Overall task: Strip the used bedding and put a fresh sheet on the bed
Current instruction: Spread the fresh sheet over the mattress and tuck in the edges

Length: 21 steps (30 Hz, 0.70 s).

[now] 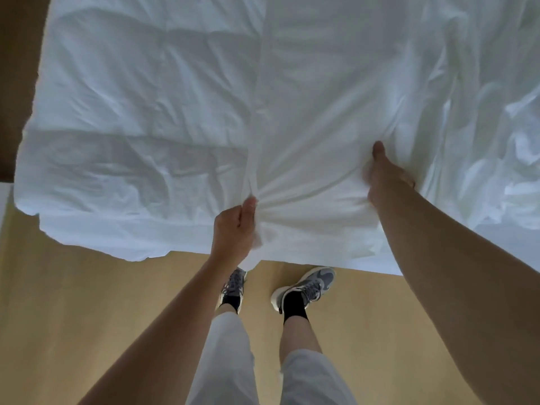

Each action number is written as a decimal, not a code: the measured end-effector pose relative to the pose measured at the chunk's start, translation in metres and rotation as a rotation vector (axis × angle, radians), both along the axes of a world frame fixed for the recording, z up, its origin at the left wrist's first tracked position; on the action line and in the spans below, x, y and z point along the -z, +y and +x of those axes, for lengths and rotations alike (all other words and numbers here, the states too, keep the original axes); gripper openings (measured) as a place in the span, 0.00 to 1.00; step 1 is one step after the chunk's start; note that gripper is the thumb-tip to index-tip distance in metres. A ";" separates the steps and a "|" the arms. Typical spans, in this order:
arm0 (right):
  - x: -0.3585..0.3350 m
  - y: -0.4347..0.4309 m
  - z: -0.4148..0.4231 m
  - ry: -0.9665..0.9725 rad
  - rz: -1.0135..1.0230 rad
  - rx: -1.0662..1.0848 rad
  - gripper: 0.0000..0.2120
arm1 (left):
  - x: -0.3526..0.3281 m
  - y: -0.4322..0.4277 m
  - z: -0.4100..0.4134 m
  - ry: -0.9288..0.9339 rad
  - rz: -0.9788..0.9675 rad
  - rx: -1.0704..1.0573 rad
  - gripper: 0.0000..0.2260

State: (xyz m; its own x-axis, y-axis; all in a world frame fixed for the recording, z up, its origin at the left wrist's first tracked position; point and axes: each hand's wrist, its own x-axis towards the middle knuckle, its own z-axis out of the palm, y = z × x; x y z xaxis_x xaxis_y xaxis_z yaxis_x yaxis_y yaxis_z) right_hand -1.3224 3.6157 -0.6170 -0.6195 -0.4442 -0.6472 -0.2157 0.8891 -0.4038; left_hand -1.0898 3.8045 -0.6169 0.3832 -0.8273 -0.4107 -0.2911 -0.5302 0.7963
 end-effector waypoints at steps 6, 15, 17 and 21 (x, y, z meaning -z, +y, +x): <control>-0.009 0.066 0.057 0.066 0.072 0.230 0.63 | 0.001 -0.012 0.028 0.030 0.101 0.047 0.26; 0.019 0.123 0.133 -0.259 -0.146 0.178 0.17 | -0.013 -0.047 0.047 -0.297 0.170 0.478 0.18; 0.014 0.132 0.140 0.004 -0.123 -0.061 0.16 | -0.025 -0.052 0.054 -0.361 0.101 0.434 0.11; 0.000 0.171 0.163 0.149 -0.116 -0.308 0.11 | -0.046 -0.067 0.041 -0.459 -0.252 0.407 0.18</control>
State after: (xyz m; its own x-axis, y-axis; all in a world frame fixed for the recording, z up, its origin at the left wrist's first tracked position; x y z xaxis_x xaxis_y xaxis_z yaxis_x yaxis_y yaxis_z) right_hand -1.1589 3.7863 -0.6166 -0.5287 -0.6903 -0.4940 -0.5306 0.7230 -0.4424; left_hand -1.0483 3.7374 -0.5710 0.1100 -0.9924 -0.0553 -0.7682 -0.1202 0.6288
